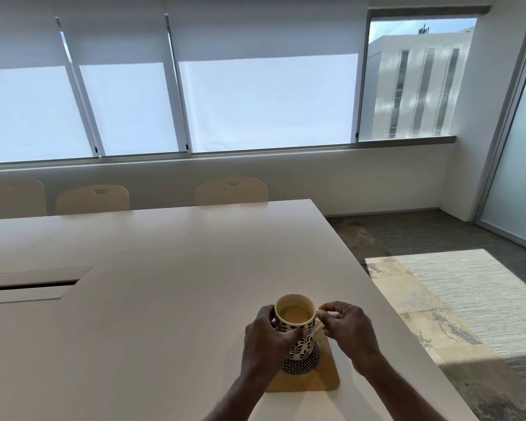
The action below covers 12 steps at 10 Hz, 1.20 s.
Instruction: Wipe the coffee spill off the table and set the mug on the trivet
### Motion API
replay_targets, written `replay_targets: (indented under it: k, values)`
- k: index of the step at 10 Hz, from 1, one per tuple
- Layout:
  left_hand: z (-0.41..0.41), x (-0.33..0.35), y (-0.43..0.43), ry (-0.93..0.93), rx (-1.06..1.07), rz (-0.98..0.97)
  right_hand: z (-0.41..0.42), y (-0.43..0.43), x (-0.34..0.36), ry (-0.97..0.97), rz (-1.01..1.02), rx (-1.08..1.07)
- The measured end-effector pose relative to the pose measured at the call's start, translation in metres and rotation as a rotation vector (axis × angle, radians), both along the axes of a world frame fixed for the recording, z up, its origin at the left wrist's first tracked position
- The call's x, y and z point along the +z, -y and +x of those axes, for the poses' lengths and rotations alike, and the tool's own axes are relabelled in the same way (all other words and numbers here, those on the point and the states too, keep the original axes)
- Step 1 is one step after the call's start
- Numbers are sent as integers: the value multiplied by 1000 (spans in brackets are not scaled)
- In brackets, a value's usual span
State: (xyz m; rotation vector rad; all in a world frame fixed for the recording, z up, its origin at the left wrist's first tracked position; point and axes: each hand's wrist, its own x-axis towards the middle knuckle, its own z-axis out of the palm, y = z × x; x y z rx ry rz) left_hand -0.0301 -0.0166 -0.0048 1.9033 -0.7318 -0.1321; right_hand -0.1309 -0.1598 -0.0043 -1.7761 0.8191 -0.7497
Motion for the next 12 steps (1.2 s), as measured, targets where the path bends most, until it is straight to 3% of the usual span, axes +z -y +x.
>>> replay_targets:
  k: [8,12]
  values:
    - [5,-5,-2,34,-51,37,-2,3,-4,-76,-136,-1]
    - [54,1,-14,440,67,313,-4,43,-6,-459,-686,-37]
